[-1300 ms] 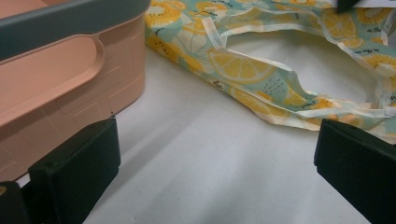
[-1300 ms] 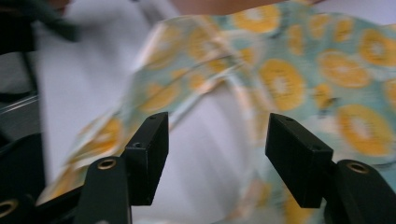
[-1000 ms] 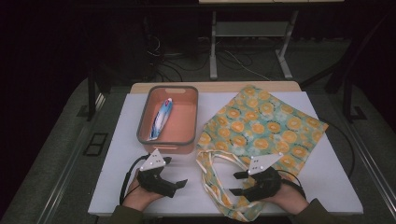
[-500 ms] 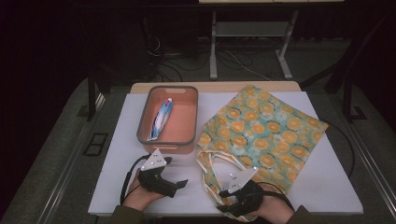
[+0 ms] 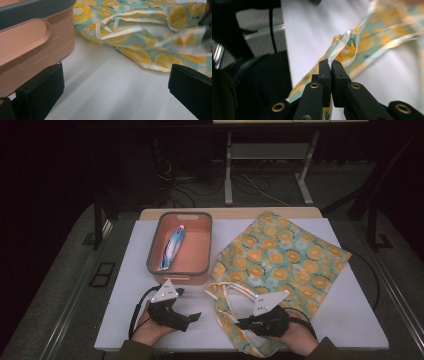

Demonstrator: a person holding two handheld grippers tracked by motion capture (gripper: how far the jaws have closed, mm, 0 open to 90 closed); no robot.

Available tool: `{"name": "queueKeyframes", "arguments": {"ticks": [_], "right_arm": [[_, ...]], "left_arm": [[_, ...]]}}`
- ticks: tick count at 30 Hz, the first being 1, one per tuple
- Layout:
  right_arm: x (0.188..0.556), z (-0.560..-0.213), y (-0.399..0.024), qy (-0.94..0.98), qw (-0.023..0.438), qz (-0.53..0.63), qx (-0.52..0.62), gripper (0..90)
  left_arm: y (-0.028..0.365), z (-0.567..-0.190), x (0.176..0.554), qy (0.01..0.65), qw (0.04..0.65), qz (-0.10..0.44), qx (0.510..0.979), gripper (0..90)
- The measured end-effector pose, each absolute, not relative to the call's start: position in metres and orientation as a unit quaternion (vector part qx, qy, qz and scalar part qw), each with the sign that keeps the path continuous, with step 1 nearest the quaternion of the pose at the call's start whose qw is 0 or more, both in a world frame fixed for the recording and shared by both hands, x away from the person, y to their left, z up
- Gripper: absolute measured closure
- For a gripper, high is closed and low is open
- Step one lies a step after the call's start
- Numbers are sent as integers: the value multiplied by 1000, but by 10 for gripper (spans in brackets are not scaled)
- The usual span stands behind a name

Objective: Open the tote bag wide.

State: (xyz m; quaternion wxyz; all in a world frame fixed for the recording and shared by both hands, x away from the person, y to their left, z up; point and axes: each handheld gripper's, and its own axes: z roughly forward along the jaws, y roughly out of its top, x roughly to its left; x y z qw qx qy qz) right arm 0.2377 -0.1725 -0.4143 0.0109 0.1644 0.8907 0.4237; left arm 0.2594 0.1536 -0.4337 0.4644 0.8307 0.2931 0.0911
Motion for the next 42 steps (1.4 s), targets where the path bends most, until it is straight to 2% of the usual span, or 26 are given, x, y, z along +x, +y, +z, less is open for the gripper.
{"name": "queueKeyframes", "arguments": {"ticks": [10, 21, 29, 36, 39, 42], "right_arm": [[276, -390, -233, 846, 74, 464, 251, 876], [315, -382, -291, 805, 135, 469, 337, 876], [345, -396, -328, 784, 167, 439, 405, 875], [363, -430, -337, 795, 149, 382, 447, 867], [364, -437, -337, 798, 143, 372, 453, 819], [364, -436, -338, 793, 140, 379, 457, 652]], "left_arm": [[154, -433, 259, 294, 466, 92, 829, 0], [155, -434, 260, 297, 465, 92, 829, 0], [154, -434, 260, 298, 463, 92, 830, 0], [154, -434, 260, 298, 463, 92, 830, 0], [154, -434, 260, 297, 463, 92, 830, 0], [155, -434, 260, 298, 463, 92, 830, 0]]}}
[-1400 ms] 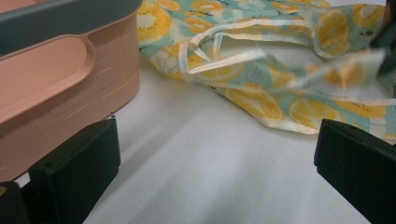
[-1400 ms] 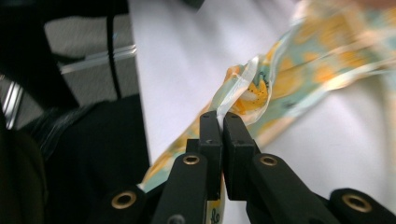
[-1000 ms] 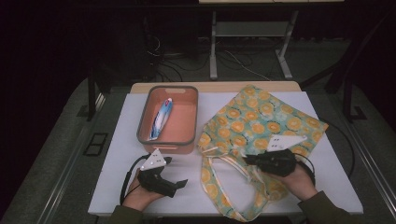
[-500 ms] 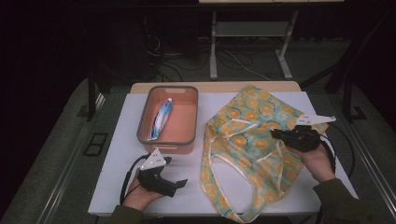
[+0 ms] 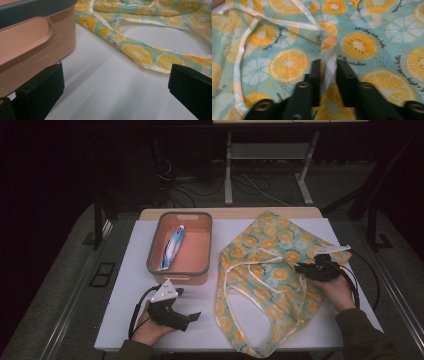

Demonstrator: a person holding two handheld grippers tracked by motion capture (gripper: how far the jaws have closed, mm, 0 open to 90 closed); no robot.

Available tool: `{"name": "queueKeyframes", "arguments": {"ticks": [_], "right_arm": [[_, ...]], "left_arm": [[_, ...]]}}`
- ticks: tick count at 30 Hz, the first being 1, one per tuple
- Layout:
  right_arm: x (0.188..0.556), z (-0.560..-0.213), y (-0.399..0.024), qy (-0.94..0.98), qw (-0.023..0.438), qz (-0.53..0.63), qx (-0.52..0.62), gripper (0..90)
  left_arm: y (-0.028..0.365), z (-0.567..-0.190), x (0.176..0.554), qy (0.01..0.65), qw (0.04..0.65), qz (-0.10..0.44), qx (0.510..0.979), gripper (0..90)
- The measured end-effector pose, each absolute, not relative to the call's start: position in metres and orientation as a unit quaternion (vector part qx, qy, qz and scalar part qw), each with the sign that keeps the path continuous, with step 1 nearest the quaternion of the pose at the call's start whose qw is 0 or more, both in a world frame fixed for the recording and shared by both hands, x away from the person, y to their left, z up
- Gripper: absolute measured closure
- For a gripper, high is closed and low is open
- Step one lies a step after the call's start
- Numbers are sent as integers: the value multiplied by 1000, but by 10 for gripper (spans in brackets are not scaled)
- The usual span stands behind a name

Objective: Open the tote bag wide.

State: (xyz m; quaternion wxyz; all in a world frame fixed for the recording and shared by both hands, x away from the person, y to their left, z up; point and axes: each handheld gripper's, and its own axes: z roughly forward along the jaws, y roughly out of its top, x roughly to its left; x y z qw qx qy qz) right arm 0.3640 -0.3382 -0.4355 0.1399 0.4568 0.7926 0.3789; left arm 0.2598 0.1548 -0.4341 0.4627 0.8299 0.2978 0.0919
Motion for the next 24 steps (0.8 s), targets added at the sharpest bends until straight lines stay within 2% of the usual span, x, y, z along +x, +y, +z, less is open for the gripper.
{"name": "queueKeyframes", "arguments": {"ticks": [5, 8, 17, 24], "right_arm": [[356, -417, -339, 780, 144, 410, 450, 387], [347, -403, -337, 777, 155, 425, 438, 325], [324, -384, -310, 810, 115, 446, 363, 348], [319, -395, -277, 839, 83, 426, 329, 473]], "left_arm": [[154, -434, 260, 297, 463, 92, 830, 0], [154, -434, 259, 297, 464, 92, 830, 0], [154, -433, 260, 296, 464, 92, 830, 0], [154, -433, 259, 295, 463, 93, 830, 0]]}}
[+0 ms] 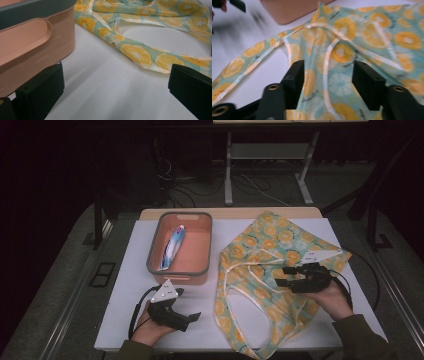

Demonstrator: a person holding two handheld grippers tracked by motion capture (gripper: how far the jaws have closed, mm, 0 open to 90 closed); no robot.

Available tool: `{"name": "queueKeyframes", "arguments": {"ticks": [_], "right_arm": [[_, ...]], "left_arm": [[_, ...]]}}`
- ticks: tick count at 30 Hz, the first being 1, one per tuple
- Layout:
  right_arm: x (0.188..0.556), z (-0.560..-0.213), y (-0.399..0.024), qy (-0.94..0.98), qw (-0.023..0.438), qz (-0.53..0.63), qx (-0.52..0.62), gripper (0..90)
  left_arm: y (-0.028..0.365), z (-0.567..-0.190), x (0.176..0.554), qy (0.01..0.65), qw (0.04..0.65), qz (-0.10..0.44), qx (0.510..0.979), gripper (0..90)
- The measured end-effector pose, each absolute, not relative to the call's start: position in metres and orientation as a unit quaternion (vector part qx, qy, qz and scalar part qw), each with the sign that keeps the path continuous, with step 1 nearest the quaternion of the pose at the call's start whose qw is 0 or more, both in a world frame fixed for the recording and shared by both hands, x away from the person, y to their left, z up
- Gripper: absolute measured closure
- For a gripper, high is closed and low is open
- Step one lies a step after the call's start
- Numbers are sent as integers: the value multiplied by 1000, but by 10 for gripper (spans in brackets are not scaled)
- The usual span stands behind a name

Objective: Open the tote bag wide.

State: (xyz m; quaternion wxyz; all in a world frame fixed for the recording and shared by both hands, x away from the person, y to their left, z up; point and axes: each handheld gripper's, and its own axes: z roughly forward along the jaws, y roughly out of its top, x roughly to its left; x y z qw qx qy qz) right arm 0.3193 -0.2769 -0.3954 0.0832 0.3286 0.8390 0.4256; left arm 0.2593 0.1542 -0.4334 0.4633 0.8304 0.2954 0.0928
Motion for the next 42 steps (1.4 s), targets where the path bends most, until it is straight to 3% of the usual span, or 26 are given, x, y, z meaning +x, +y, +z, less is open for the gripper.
{"name": "queueKeyframes", "arguments": {"ticks": [6, 10, 22, 24, 28, 32, 42], "right_arm": [[320, -411, -252, 861, 71, 397, 310, 588], [321, -417, -240, 870, 73, 384, 301, 602], [329, -446, -225, 889, 86, 336, 299, 475], [329, -447, -224, 889, 94, 336, 295, 521], [332, -448, -229, 882, 101, 346, 304, 727], [335, -450, -234, 877, 99, 355, 308, 872], [327, -444, -229, 868, 66, 381, 311, 897]], "left_arm": [[154, -434, 260, 296, 464, 92, 830, 0], [154, -434, 259, 296, 463, 92, 831, 0], [154, -434, 259, 295, 463, 91, 831, 0], [154, -434, 259, 295, 463, 91, 831, 0], [154, -434, 259, 295, 462, 91, 832, 0], [154, -434, 259, 294, 462, 91, 832, 0], [154, -433, 259, 294, 464, 91, 831, 0]]}}
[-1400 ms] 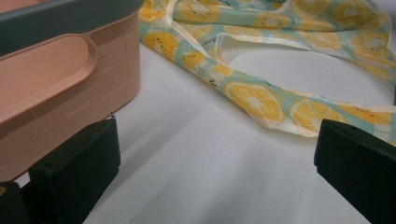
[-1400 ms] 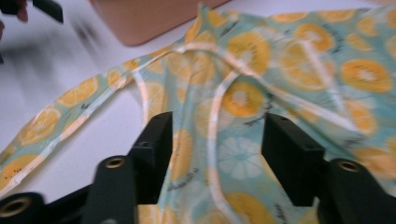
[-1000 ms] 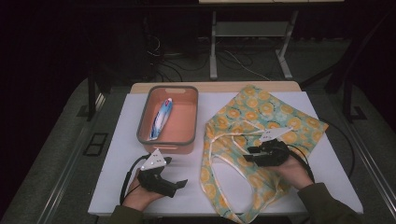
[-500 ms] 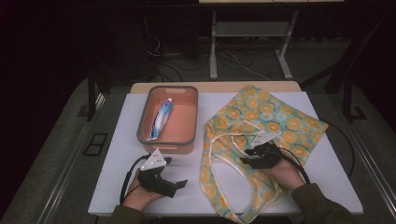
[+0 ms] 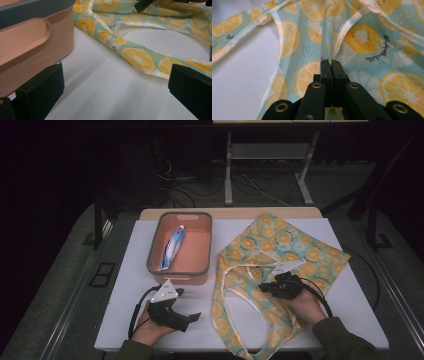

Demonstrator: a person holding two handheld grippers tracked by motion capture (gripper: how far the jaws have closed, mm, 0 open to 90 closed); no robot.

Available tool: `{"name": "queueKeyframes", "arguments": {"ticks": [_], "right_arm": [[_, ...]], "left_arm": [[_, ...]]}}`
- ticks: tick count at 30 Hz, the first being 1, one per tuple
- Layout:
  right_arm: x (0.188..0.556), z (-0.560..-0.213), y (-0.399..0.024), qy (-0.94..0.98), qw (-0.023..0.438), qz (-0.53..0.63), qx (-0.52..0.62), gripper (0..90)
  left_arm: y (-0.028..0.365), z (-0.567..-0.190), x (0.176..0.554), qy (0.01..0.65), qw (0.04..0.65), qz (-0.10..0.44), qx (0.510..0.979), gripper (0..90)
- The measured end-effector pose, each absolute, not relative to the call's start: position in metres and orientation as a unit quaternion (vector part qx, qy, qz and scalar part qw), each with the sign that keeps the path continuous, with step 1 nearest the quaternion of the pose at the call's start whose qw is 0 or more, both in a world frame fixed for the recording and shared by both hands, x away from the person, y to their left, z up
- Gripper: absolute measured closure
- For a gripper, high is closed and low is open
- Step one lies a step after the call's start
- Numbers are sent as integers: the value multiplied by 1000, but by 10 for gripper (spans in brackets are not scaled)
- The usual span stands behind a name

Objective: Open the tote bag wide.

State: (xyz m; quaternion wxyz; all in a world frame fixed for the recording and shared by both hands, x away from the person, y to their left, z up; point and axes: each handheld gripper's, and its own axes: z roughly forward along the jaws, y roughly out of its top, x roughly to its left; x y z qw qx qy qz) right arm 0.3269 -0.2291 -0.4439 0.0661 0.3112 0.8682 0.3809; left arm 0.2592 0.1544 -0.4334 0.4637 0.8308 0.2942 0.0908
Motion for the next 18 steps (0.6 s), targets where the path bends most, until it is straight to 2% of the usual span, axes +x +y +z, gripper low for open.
{"name": "queueKeyframes", "arguments": {"ticks": [8, 18], "right_arm": [[327, -428, -236, 848, 80, 415, 321, 897], [345, -396, -257, 810, 120, 458, 345, 897]], "left_arm": [[156, -433, 260, 296, 465, 91, 830, 0], [155, -435, 261, 297, 462, 90, 831, 0]]}}
